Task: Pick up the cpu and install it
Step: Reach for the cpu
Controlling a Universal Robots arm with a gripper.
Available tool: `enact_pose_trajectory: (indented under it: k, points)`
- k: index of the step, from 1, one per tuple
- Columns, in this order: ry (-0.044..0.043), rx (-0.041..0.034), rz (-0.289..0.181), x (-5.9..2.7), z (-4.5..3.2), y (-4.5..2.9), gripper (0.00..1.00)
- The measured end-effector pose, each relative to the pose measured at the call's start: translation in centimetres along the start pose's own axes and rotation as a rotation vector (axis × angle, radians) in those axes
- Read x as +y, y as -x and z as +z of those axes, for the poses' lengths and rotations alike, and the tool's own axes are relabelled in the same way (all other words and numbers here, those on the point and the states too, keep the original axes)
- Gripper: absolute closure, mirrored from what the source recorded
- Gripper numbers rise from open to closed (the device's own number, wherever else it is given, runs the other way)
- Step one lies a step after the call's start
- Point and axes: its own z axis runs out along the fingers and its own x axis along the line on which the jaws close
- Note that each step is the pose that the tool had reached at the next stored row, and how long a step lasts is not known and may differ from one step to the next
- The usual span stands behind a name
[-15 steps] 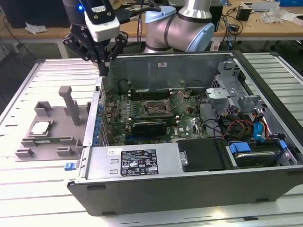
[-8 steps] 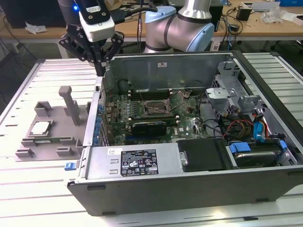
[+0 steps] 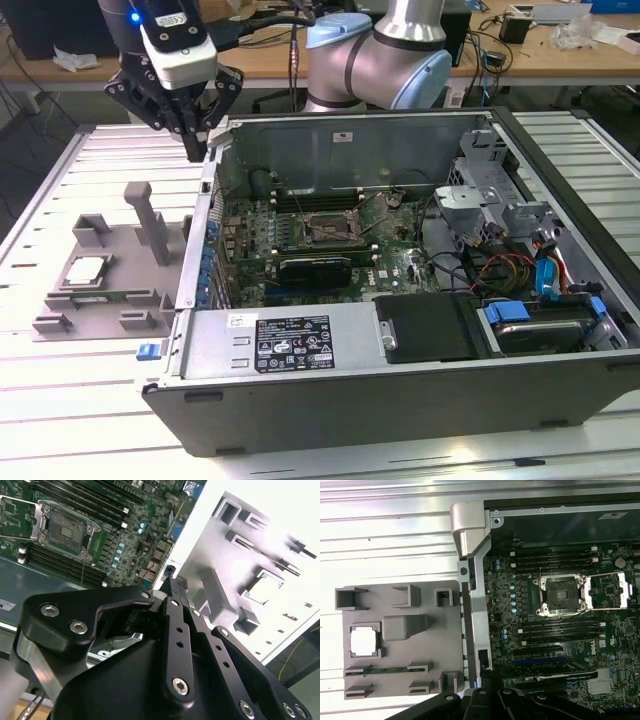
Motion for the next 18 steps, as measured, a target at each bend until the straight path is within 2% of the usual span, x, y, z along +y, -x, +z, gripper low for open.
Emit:
enact_pose_trajectory:
  k: [18]
  points:
    - [0.0002,-0.0012,0.0,-0.17,-0.07,-2.27,0.89]
